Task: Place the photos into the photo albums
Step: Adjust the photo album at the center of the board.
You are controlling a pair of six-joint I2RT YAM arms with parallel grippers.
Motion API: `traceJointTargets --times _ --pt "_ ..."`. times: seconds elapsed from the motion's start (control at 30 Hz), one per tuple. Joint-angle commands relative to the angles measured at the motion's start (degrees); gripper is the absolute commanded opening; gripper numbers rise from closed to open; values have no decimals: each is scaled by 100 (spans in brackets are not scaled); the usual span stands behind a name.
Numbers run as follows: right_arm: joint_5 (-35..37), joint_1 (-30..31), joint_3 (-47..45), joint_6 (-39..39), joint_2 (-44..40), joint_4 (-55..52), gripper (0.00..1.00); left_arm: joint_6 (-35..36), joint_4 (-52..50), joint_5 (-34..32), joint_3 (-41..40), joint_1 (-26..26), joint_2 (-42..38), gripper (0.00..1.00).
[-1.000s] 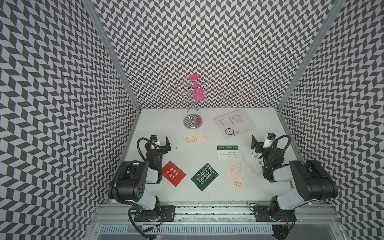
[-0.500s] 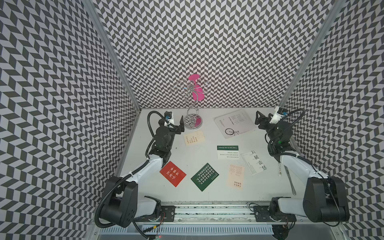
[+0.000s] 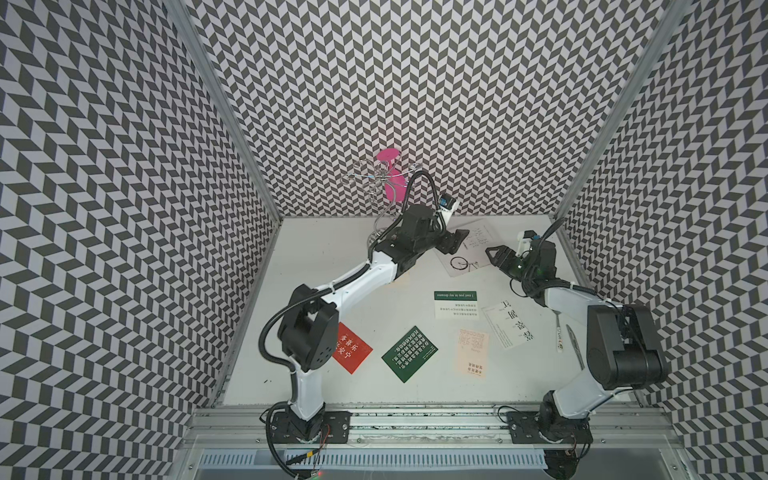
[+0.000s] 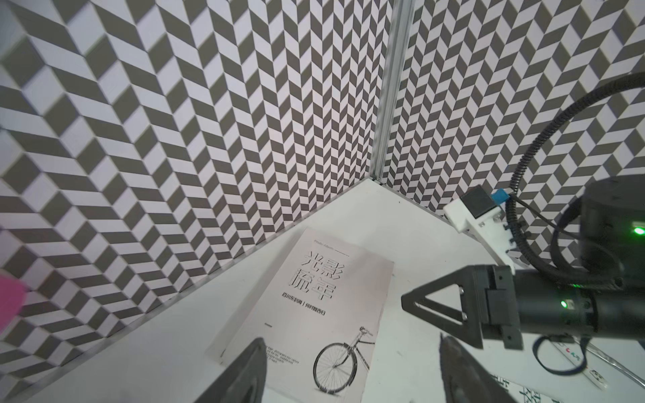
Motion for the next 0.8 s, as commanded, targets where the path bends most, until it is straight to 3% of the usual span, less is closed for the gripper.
traceJointTargets --times 0.0,0.13,0.2,0.4,0.77 --pt "-196 -32 130 375 210 272 62 -29 -1348 544 1343 118 842 78" --pt "-111 -31 124 531 396 266 67 -309 -2074 803 3006 330 2067 75" --pt "-63 -31 100 573 439 240 67 -527 -2104 896 3418 466 2446 75" --pt "2 -23 16 757 547 292 67 -1061 -1519 1150 3509 801 2962 75" --pt "-381 -5 154 1182 1184 733 67 -1387 -882 1038 3613 871 3577 80"
